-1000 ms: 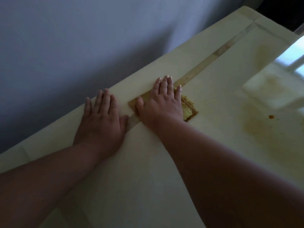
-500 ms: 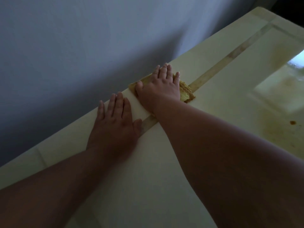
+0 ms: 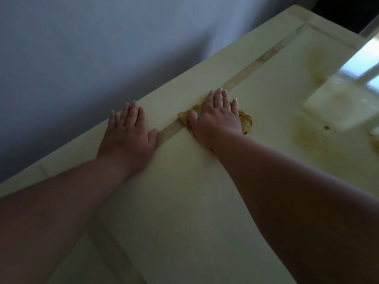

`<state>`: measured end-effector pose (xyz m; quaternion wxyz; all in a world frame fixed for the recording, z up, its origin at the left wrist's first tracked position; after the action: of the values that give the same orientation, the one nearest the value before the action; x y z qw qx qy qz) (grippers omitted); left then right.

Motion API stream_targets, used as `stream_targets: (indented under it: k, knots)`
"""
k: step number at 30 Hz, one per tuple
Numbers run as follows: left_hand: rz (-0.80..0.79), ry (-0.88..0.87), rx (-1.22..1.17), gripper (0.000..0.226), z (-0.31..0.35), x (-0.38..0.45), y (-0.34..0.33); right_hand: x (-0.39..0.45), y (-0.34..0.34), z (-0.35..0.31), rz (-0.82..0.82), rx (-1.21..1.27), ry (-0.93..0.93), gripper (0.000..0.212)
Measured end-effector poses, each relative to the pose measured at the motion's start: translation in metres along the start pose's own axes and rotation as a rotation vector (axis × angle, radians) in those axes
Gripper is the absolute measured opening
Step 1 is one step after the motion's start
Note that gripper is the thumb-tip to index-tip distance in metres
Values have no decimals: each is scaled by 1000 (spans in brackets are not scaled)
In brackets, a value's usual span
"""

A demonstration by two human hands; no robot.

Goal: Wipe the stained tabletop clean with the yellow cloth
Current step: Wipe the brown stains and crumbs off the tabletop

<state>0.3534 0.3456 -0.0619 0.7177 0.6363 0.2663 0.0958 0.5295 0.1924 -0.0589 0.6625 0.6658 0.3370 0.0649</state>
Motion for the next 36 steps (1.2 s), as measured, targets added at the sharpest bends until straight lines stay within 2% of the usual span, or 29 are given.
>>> stream_targets:
  k: [6,12,15,18,22,29,32,36]
  knots:
    - [-33,16,1,88,5,1,-1,-64,-14,73,-16,-21,-56,97]
    - [-47,69,59,75,15,-2,7,-125,-28,141,-33,-16,-128,99]
    - [-39,71,-10,72,53,-22,14,-147,-35,164,-38,-16,-147,96]
    - [-44,-43,-32,74,119,-50,10,-167,-42,184,-34,-11,-149,96]
    - [-79,-134,-39,77,212,-94,-6,-202,-52,221,-22,-5,-148,101]
    - [-111,-185,-30,80,345,-157,-44,-279,-73,300,-39,4,-152,101]
    - [-127,-159,-43,81,386,-174,-58,-315,-80,340,-45,1,-154,98]
    - [-65,-89,12,85,393,-179,-68,-352,-89,386,-65,10,-144,99]
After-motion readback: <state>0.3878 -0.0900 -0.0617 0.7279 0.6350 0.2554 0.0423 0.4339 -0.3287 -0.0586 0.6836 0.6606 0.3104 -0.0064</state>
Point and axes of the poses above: each hand's wrist, its own x-axis towards the middle knuckle, its own y-axis out of the back of the hand, z = x × y, the point moved 5 cm from there along x, towards the middle knuckle, and after that the axes turned 14 degrees about -z, right-handed, at the moved point
